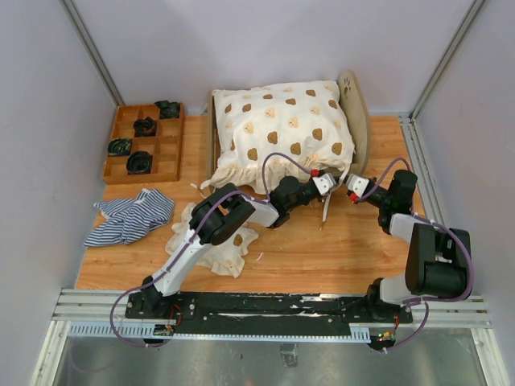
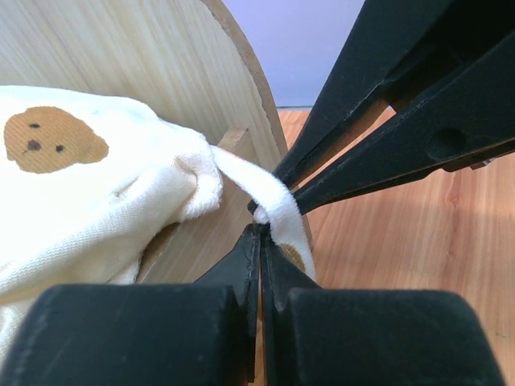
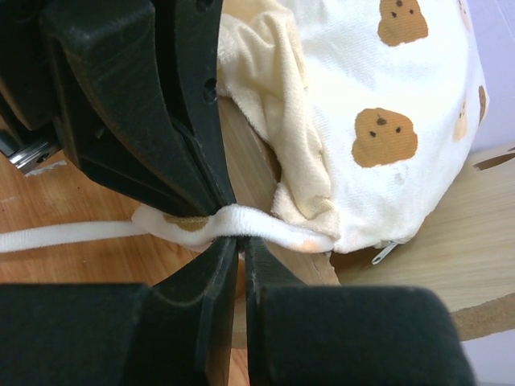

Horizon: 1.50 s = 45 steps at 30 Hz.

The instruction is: Set up the pet bed

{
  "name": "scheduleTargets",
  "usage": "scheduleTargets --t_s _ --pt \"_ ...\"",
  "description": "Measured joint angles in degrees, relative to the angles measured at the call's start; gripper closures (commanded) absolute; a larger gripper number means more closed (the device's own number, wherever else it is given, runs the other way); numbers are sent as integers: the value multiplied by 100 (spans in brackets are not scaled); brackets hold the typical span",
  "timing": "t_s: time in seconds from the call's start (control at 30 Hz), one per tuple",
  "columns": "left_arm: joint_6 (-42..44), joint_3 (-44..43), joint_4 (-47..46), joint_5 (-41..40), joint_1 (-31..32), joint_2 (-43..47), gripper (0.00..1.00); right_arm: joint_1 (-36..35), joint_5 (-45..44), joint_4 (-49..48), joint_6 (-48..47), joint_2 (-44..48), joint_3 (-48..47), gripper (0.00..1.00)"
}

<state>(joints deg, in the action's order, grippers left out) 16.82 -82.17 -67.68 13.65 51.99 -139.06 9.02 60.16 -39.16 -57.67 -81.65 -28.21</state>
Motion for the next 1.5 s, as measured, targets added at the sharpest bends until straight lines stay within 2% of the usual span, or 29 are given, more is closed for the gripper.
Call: scheduleTargets --t_s 0.13,0.33,0.5,0.63,0.83,1.07,1.17,1.3,1.5 --pt "-177 0 -125 -70 0 -2 100 0 -35 -332 581 0 -2 90" --pt "-562 0 -271 -254 -4 -2 100 0 -254 -1333 2205 0 186 87" --pt "-964 0 -205 -446 -4 -2 100 0 -304 -1429 3477 7 216 77" --pt "-1300 -2 -111 -612 -4 -2 100 0 -437 -1196 4566 175 229 75" --pt "-1836 -44 66 -883 -4 -2 100 -2 -942 -57 6030 435 -4 74" --pt "-2339 -44 90 -1228 -4 -2 100 -4 -1934 1274 7519 706 -131 71" --pt "-2544 -35 101 -1318 -4 -2 100 -48 -2013 1196 8052 710 63 67" --pt "-2883 61 98 -1340 -4 35 100 -323 -2371 782 8603 800 822 63" --pt "-3270 310 72 -1340 -4 90 100 -846 -3008 527 8832 826 1261 64"
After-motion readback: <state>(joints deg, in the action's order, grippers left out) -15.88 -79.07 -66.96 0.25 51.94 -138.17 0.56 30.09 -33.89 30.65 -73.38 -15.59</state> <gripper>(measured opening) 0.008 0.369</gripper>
